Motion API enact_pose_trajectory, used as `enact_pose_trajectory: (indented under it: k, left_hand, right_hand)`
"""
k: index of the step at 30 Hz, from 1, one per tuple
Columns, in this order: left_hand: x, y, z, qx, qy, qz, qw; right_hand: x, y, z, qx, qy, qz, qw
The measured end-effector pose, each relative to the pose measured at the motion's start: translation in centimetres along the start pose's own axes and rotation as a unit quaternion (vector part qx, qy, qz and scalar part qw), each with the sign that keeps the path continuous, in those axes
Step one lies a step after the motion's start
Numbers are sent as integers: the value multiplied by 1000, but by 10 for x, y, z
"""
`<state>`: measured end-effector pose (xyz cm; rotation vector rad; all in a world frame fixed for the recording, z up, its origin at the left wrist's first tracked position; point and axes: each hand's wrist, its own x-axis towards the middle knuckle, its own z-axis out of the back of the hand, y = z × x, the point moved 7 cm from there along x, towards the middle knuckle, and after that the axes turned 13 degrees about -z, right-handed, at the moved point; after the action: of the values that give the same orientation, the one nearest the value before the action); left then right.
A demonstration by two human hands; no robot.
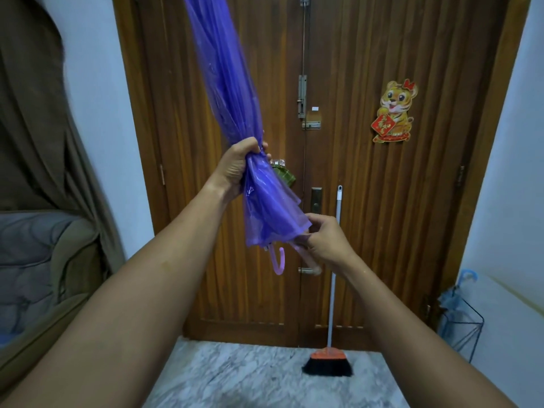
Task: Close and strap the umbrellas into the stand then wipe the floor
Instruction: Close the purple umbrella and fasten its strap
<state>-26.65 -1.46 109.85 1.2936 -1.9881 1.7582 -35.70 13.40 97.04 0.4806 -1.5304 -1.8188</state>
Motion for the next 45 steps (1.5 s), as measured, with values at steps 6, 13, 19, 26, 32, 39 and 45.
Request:
enact_pose_trajectory:
  k: [6,13,19,26,32,39,45]
  left_hand:
    - [2,4,21,58,-5,-1,998]
    - [-5,2,40,232,-16,-51,971]
    - [-11,13,28,251,28,-48,966]
    - [-14,21,38,149,-31,-24,988]
    - [-11,20,46,27,-19,8,999]
    - [-5,19,39,113,7,-20,993]
    - [-6,21,29,130,20,-9,991]
  right_hand:
    - [12,1,35,-19,-66,-51,996]
    - [5,47,53,-56,-146,-10,988]
    - [2,61,30,122,-71,-61,988]
    - [0,71,29,287,-57,-24,956]
    - [2,72,35,26,-39,5,999]
    - [11,63,1,-154,-4,22,988]
    - [8,65,-5,-124,-51,56,989]
